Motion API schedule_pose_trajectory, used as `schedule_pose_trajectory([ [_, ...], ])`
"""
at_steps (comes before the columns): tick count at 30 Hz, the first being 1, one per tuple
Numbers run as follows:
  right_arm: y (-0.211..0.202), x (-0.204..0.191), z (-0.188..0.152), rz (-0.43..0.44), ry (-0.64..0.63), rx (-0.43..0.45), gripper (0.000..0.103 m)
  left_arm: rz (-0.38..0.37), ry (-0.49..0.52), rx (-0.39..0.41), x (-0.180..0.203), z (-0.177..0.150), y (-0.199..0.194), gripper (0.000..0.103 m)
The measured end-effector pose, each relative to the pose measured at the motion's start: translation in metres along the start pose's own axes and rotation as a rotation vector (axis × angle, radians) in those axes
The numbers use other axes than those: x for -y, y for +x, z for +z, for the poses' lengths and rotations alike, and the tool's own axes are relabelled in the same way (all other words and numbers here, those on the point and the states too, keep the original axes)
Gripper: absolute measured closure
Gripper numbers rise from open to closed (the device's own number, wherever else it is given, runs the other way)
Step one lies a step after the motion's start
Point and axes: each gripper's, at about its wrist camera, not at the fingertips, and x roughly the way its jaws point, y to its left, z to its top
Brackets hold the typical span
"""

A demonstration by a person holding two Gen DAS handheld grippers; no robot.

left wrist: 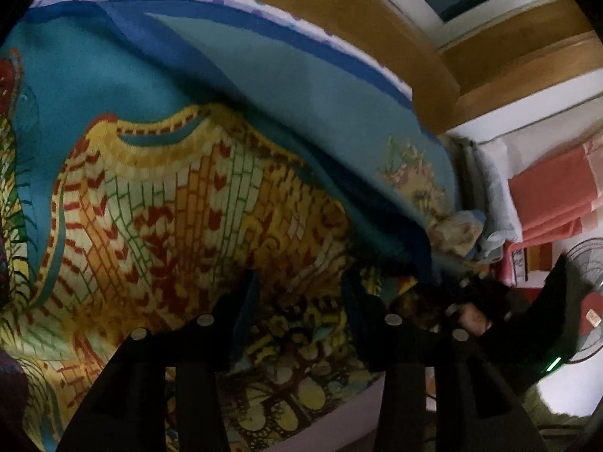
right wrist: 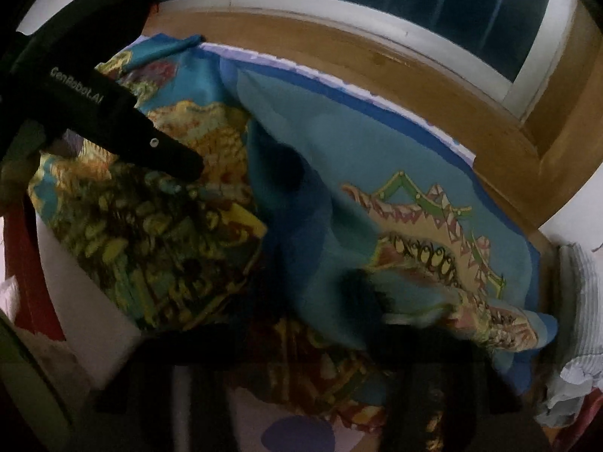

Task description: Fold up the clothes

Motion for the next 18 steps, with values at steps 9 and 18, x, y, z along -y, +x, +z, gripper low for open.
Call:
schedule_pose_trajectory([
  [9,-0.016,0.097,0.050,0.112,0.192,0.011,0.097,0.003,0.085,-0.018,0.004,-0.003,0.001,0.058],
  [18,0.001,0.132,0.072,0.078,0.225,-0.033,0.097,-0.003,0.079,-0.043,0.003,0.000,0.000,0.058],
])
